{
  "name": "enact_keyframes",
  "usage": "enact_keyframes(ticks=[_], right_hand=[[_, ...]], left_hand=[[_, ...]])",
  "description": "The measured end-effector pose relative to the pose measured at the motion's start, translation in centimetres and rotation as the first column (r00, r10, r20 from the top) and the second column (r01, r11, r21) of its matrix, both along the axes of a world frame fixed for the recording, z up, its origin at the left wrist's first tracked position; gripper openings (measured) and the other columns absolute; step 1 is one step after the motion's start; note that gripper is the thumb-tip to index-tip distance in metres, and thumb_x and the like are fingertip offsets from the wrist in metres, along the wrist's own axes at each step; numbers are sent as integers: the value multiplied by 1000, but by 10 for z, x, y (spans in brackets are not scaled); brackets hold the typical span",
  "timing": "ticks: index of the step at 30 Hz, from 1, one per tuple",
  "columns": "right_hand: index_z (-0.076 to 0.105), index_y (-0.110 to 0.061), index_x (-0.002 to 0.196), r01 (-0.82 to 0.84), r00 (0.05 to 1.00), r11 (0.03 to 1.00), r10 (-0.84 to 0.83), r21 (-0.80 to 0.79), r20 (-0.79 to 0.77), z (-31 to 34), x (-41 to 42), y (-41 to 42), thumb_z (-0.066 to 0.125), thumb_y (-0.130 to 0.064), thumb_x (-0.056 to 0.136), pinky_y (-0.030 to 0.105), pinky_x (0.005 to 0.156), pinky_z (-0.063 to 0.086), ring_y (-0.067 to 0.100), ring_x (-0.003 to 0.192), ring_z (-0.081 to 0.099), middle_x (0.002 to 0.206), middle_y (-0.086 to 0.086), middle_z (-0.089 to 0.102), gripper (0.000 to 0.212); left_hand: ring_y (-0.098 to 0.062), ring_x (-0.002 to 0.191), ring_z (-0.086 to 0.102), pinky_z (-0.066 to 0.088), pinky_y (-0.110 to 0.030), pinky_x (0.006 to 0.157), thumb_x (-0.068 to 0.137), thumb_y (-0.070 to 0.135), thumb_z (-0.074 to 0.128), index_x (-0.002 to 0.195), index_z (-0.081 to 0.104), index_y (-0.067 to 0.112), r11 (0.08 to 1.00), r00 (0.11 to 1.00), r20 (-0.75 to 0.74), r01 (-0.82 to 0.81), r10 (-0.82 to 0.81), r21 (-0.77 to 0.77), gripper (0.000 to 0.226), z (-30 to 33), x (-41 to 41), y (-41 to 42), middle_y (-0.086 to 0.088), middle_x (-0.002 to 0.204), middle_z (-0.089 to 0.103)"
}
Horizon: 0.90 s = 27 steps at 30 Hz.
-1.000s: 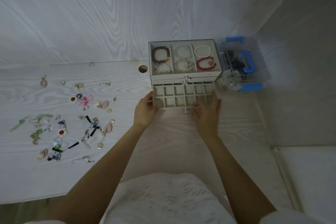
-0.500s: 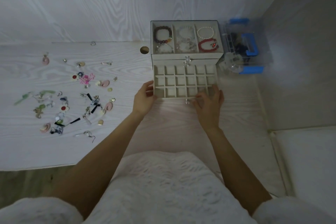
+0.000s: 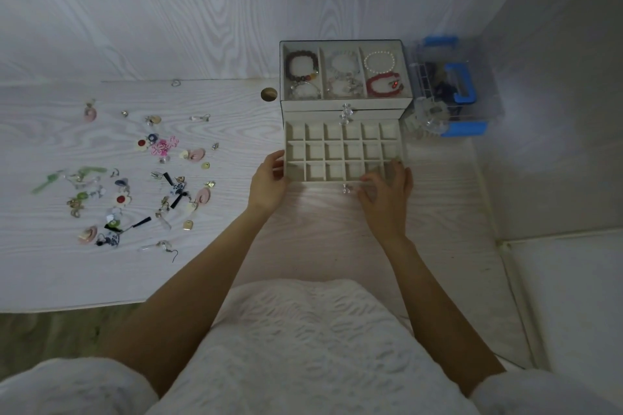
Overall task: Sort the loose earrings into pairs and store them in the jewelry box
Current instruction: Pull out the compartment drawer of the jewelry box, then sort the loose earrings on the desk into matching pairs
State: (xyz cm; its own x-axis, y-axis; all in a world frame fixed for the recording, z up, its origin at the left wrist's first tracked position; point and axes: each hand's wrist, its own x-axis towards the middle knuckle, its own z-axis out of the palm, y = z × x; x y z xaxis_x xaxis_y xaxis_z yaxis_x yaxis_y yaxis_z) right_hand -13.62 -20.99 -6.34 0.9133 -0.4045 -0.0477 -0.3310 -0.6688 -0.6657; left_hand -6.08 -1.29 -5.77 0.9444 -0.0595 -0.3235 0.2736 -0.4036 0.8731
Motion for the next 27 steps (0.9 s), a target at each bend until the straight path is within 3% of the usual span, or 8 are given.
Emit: enact_keyframes(ticks=[3, 5, 8, 12, 16, 19, 22, 27], right_hand=[[64, -15, 102, -15, 1000, 1000, 14, -13, -13, 1, 0, -1, 66, -17, 84, 31, 109, 7, 37, 142, 1, 152, 17, 14, 18], [65, -16, 100, -30, 1000, 999, 29, -36, -9, 3, 0, -3, 67, -18, 84, 36, 114, 4, 38, 142, 3, 151, 18, 16, 17], [66, -17, 102, -38, 999, 994, 40, -103, 18, 12, -1, 1, 66, -19, 84, 46, 115, 12, 38, 141, 8, 150, 17, 23, 18], [67, -13, 96, -167, 966, 976, 190, -139, 177, 31, -1, 25, 63, -12, 85, 34, 102, 32, 29, 128, 35, 132, 12, 47, 12], [66, -14, 102, -525, 844, 839, 535, -141, 44, 42, 8, 69, 56, -12, 89, 27, 76, 46, 22, 96, 62, 103, 3, 67, 17], [65, -15, 104, -744, 665, 647, 742, -165, -90, 41, 22, 108, 53, -16, 91, 32, 70, 52, 19, 88, 63, 97, 2, 68, 18], [63, -15, 108, -820, 567, 549, 817, -158, -105, 34, 41, 148, 53, -15, 90, 34, 71, 51, 21, 94, 60, 104, 4, 66, 21], [63, -16, 110, -836, 534, 514, 843, -191, -69, 17, 71, 203, 61, -12, 85, 31, 65, 45, 22, 98, 49, 105, 5, 55, 26]], left_hand=[[-11, 98, 57, 45, -24, 83, 86, 21, 65, 130, 47, 12, 1000, 1000, -21, -13, 13, -3, 49, -1, 0, 0, -3, 120, 60], [-12, 99, 58, 45, -24, 83, 86, 21, 65, 129, 47, 12, 1000, 1000, -19, -9, 9, 7, 48, -1, -1, 0, -3, 119, 61], [-16, 104, 58, 43, -25, 84, 89, 18, 60, 129, 46, 11, 997, 1000, 10, 15, -16, 78, 43, 4, -5, 6, -5, 121, 59], [-17, 107, 55, 44, -26, 87, 92, 15, 53, 124, 53, 13, 975, 976, 190, 65, -107, 214, 32, 27, -19, 41, -5, 120, 58], [-15, 93, 61, 48, -29, 76, 92, 18, 53, 114, 61, 18, 874, 904, 359, 30, -231, 486, 23, 51, -50, 108, 1, 104, 66], [-14, 85, 64, 48, -28, 67, 89, 27, 55, 106, 64, 23, 776, 951, 306, -162, -42, 609, 20, 57, -76, 152, 7, 94, 68], [-13, 86, 63, 49, -30, 69, 89, 31, 54, 107, 63, 25, 740, 965, 241, -234, 100, 631, 21, 53, -88, 177, 8, 95, 68], [-16, 92, 61, 51, -33, 74, 88, 22, 59, 114, 60, 20, 814, 954, 293, -215, 57, 540, 27, 40, -47, 196, 0, 106, 64]])
